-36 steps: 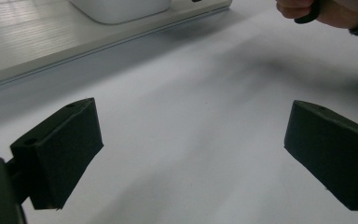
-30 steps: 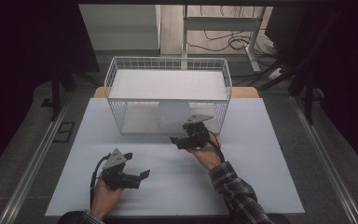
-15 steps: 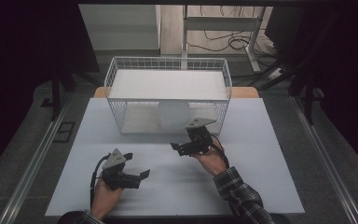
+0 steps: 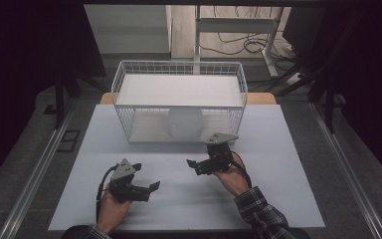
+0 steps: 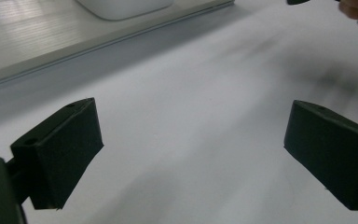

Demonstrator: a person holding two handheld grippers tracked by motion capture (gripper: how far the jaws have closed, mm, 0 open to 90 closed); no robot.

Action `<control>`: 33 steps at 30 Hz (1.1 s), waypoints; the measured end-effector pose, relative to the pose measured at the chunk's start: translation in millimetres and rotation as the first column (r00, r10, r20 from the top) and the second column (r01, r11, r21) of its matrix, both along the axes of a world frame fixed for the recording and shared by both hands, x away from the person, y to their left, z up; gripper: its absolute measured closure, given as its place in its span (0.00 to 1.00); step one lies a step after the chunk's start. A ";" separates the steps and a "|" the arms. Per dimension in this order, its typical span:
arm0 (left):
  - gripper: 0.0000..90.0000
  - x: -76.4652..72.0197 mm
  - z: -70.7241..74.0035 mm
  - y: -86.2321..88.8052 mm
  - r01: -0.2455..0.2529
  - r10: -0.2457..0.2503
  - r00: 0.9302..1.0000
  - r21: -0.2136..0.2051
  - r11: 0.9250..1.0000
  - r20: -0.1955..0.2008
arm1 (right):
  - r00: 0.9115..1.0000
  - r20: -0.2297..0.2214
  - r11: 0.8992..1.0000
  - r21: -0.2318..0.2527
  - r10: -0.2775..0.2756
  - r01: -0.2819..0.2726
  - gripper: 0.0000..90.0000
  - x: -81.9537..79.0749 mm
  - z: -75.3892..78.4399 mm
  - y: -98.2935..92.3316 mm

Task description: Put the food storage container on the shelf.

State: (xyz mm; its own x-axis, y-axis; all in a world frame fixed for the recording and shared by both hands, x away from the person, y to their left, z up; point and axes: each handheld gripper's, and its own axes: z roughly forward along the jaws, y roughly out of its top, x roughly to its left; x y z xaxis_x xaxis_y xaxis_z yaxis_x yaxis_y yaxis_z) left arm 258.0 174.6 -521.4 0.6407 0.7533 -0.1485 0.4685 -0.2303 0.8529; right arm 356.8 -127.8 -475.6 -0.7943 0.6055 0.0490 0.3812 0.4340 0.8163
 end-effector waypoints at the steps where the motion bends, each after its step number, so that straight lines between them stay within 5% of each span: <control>1: 0.04 0.1 0.0 0.1 -0.001 0.001 1.000 0.002 1.000 -0.003 | 1.000 0.000 1.000 0.000 0.000 0.000 0.00 0.0 0.0 0.0; 33: 0.05 -14.1 13.0 13.2 -0.017 0.016 1.000 0.029 0.999 0.022 | 0.997 0.036 0.997 -0.028 -0.068 0.069 0.00 -54.1 8.2 -57.8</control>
